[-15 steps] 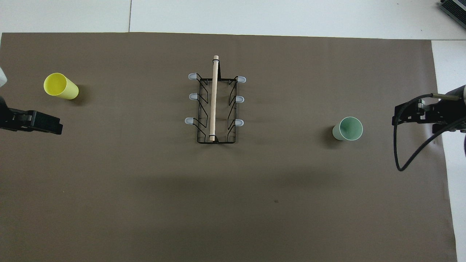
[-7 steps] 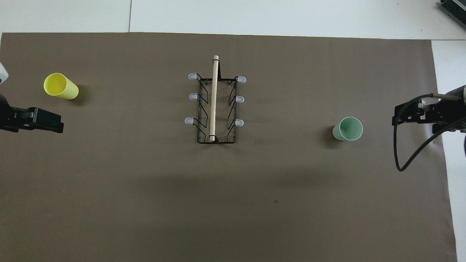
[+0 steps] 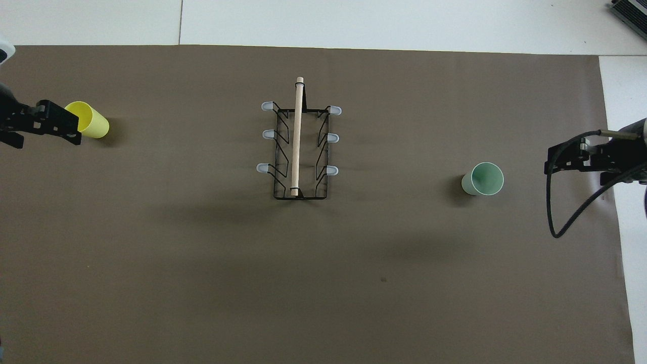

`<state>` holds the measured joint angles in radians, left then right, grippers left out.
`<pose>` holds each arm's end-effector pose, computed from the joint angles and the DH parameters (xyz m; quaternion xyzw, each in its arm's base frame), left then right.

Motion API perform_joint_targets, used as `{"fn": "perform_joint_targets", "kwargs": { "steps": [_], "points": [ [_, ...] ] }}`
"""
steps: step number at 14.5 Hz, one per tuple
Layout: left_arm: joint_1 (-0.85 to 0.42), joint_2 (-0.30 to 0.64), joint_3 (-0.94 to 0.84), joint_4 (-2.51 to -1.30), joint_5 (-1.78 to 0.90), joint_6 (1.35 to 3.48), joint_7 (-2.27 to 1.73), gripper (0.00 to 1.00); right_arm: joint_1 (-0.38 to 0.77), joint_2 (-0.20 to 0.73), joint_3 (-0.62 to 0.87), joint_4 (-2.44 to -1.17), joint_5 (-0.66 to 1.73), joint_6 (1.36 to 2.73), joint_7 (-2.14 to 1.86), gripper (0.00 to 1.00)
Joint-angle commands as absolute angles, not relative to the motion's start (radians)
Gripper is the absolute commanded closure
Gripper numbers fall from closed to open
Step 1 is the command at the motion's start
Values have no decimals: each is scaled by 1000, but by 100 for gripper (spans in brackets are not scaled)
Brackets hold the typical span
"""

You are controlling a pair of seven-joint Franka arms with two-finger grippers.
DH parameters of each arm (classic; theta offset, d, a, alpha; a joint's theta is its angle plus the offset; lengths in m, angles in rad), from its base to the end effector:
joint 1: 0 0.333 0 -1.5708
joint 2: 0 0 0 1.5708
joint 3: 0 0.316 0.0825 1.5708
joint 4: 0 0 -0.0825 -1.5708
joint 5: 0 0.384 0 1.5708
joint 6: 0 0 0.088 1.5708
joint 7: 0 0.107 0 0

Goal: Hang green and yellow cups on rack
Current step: 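Position the left gripper at the yellow cup's rim and close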

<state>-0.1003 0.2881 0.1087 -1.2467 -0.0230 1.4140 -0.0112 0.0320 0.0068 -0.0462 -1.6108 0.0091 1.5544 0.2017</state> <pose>0.6238 -0.0083 0.5928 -0.9982 -0.0074 0.0596 0.0042 0.5531 -0.0068 0.6005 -0.9937 0.1078 0.0319 0.0014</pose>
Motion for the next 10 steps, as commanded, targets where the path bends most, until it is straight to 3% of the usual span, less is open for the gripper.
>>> {"fn": "perform_joint_targets", "kwargs": {
  "steps": [1,4,6,10],
  "points": [
    [-120,419,179,-1082,-47,1364,-23,0,21,-21,-40,-1646,21,1578,207,0],
    [-135,454,341,-1078,-203,1416,-38,0,21,-21,-40,-1646,21,1577,209,0],
    [-153,527,435,-1075,-270,1430,-84,0,21,-21,-40,-1646,21,1578,209,0],
    [-127,616,454,-1057,-334,1541,-266,0,21,-21,-40,-1646,21,1578,209,0]
  ]
}}
